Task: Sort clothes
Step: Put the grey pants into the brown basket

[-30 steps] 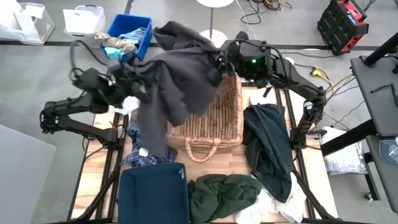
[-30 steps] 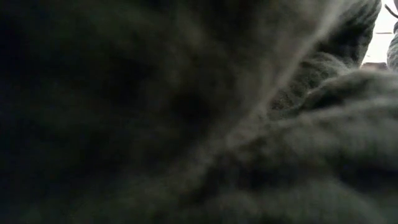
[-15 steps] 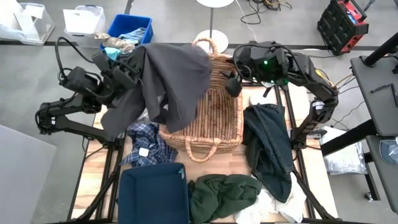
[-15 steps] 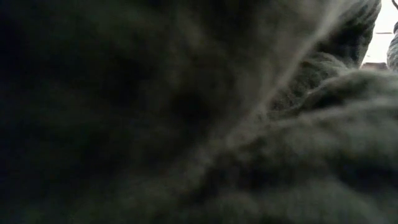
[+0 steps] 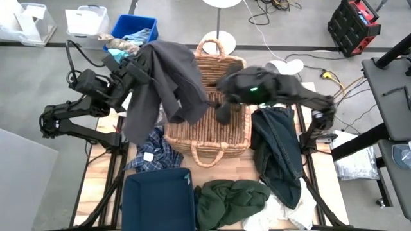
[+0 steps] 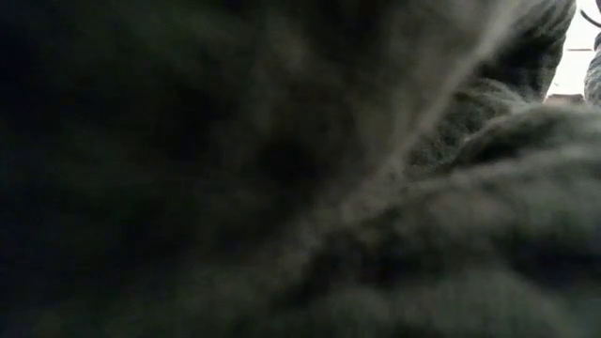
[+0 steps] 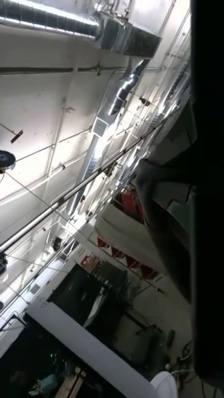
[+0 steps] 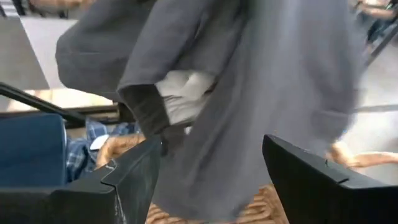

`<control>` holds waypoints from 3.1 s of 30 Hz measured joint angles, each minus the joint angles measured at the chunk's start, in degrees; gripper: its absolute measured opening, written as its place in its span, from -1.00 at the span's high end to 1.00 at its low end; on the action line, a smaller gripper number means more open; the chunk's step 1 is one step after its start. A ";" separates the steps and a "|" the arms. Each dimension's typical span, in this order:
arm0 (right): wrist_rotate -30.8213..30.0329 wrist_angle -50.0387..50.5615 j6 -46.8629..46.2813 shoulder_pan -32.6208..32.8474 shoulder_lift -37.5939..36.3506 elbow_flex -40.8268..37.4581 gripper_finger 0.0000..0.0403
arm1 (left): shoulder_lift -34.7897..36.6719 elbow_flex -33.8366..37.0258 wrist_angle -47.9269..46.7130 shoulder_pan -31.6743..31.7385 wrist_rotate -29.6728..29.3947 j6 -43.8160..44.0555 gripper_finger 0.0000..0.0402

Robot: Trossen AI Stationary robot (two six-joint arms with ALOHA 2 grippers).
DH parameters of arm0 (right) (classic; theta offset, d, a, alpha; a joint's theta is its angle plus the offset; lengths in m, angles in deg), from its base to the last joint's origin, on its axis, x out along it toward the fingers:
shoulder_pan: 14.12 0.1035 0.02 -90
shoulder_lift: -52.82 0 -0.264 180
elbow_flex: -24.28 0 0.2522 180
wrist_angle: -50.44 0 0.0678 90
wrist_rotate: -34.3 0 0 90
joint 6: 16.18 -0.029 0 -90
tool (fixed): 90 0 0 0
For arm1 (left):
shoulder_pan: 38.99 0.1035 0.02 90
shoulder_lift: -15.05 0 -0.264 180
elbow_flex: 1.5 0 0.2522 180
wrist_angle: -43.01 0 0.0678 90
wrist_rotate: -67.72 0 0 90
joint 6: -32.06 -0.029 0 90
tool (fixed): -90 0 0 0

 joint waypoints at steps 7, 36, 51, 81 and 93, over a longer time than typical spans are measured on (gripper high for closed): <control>-5.97 -0.96 -1.76 -2.04 6.00 0.11 -0.41 | 0.00 0.00 0.53 0.00 2.50 0.93 1.00; 15.34 -15.92 -11.99 -9.09 2.24 0.24 0.95 | -0.12 -0.09 -10.93 0.42 28.86 -10.07 0.74; 20.15 -24.56 -20.65 -8.96 2.96 0.19 0.96 | -4.64 -0.09 -19.73 0.39 34.68 -10.76 -0.23; 20.62 -7.56 -1.00 -7.74 -2.44 0.19 0.18 | 0.52 0.00 -29.13 0.35 48.81 -30.96 0.98; 27.21 -7.77 1.71 -6.71 3.14 0.19 -0.74 | -1.63 0.00 -28.93 0.42 48.67 -31.30 0.99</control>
